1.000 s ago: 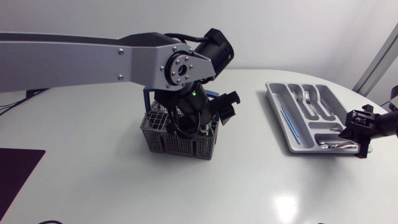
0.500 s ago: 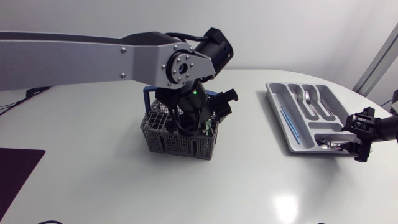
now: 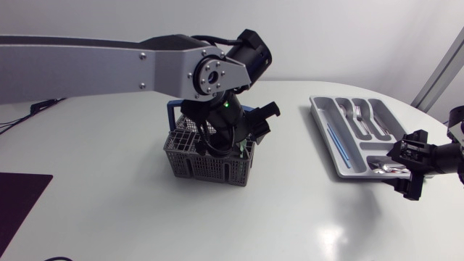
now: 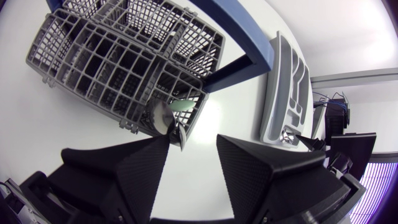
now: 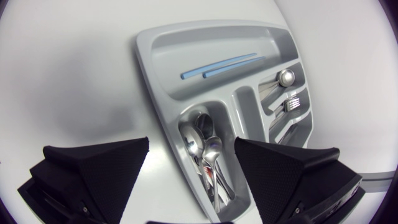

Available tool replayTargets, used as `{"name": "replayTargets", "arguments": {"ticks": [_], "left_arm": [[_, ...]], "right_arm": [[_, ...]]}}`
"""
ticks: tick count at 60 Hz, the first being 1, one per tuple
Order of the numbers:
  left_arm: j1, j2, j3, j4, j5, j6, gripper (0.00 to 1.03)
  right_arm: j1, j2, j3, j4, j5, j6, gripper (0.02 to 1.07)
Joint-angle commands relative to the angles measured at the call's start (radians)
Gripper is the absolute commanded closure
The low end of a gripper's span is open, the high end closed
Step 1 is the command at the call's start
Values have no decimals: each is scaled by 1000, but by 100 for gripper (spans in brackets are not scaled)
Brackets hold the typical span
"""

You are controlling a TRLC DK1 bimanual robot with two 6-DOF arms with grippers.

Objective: Unload the cutlery basket into the drawer organizer.

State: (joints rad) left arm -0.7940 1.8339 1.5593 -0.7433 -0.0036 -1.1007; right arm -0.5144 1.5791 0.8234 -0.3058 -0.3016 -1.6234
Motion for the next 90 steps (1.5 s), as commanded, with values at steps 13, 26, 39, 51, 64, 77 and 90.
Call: {"name": "replayTargets", "arguments": {"ticks": [13, 26, 39, 51, 64, 77, 90], "left_arm": [[10, 44, 27, -7, 8, -27, 63], [15, 47, 24, -7, 8, -22, 75], [15, 54, 15, -7, 7, -19, 81], [15, 54, 4, -5, -1, -8, 90], [16, 56, -7, -5, -19, 10, 99], [18, 47, -10, -5, -19, 16, 99], [16, 22, -8, -2, -19, 25, 99]], "right_arm": [[77, -99, -104, 16, 1, 60, 7], [131, -133, -142, 28, 2, 94, 7], [162, -153, -164, 37, 4, 114, 7], [178, -157, -170, 39, 5, 126, 7], [200, -160, -187, 57, 9, 140, 7], [221, -165, -194, 57, 12, 152, 7], [267, -203, -211, 53, 13, 191, 7]]}}
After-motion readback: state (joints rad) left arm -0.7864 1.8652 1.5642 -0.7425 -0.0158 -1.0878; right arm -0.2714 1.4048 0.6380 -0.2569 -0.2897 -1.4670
